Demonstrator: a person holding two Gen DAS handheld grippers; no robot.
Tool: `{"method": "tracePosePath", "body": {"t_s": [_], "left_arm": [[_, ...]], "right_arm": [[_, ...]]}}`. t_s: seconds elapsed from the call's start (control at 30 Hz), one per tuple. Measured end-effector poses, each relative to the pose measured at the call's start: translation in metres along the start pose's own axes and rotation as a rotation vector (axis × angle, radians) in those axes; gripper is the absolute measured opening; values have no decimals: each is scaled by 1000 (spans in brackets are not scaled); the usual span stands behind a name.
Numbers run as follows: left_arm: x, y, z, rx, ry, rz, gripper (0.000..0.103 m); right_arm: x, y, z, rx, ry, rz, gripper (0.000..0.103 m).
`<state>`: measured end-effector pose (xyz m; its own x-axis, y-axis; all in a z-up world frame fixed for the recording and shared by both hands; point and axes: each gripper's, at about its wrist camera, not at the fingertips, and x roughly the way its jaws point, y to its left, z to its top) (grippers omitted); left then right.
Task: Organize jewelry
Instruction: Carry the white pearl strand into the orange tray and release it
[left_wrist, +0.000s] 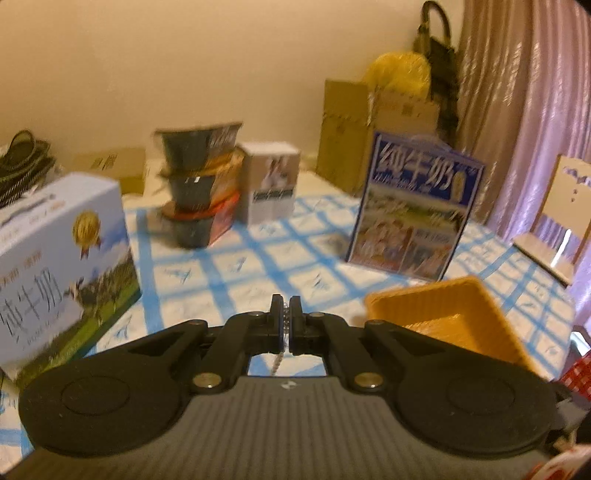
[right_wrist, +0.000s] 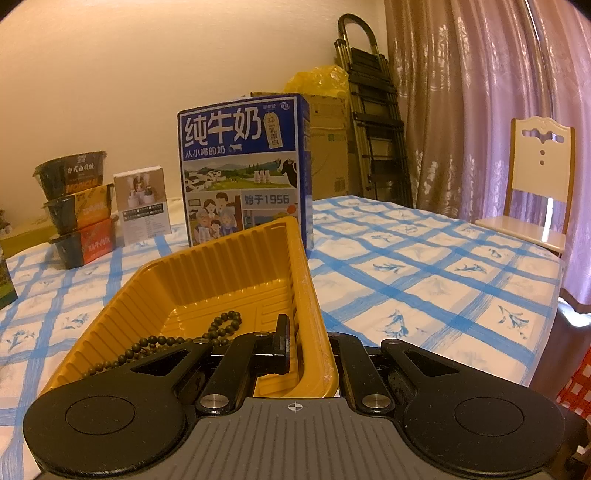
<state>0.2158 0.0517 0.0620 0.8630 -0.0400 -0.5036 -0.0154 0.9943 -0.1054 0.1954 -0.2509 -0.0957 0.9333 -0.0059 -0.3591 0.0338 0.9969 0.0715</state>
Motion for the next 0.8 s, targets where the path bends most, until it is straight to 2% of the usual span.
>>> {"method": "tracePosePath", "body": {"t_s": [0.37,0.63,0.8], "left_arm": [[-23,-34,37,34,-69,-104,1],[-19,-77,63,76,-118,-209,1],[-7,-101,68,70,-115,-265,1]], "right_arm": [[0,1,0,3,1,1,7],[0,1,0,5,1,2,7],[0,1,0,5,1,2,7]]}}
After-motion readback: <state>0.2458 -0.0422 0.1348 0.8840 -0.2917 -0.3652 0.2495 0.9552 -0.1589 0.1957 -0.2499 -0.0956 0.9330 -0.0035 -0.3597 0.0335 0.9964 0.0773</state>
